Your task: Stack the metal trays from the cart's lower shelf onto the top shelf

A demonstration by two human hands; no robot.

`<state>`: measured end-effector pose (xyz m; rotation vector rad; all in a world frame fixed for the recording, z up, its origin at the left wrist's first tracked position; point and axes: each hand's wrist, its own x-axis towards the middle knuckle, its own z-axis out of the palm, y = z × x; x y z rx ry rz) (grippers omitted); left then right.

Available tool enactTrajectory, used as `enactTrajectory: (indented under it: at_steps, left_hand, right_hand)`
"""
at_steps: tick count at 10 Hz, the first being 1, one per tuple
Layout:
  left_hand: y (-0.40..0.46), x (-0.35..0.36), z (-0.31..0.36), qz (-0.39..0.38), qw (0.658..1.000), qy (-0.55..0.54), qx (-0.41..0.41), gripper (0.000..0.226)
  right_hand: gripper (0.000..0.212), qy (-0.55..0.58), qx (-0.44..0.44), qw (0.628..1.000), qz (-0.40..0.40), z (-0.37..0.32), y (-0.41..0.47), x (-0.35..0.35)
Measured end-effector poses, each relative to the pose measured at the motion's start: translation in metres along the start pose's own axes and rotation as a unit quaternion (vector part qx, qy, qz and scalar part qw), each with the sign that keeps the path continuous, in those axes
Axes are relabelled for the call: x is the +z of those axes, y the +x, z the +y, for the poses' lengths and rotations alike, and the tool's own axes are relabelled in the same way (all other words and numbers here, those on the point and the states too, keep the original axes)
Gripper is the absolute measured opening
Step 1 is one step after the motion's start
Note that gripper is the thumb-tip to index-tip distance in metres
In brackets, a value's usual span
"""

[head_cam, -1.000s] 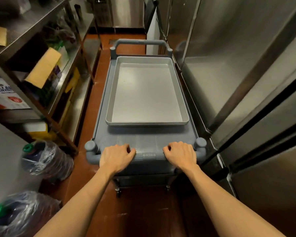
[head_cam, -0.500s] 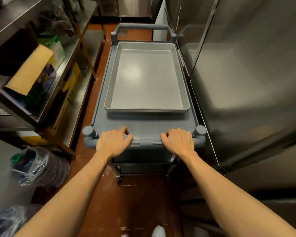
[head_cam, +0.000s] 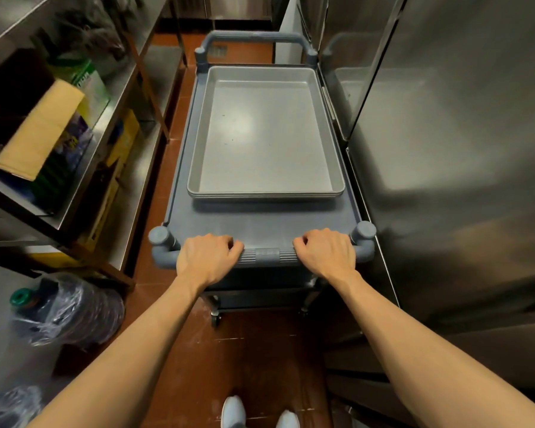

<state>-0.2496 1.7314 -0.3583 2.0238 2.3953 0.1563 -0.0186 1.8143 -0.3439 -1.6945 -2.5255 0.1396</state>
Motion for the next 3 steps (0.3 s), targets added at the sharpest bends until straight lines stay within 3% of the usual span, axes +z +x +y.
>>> enactTrajectory:
  at_steps: [1,2,3]
  left_hand:
    - [-0.001,-0.004,0.001,-0.017,1.0,-0.013,-0.01,0.053]
    - [-0.006,-0.013,0.005,-0.006,0.99,-0.134,-0.047,0.043]
    - [-0.013,-0.049,0.019,0.051,0.887,-0.445,-0.109,0.034]
  right_hand:
    - [0.046,0.009,-0.002,1.0,-0.006,0.002,-0.001,-0.004]
    - [0.044,0.025,-0.005,1.0,-0.015,0.003,-0.004,-0.005]
    - [0.038,0.042,0.001,0.999,-0.015,0.008,-0.006,-0.01]
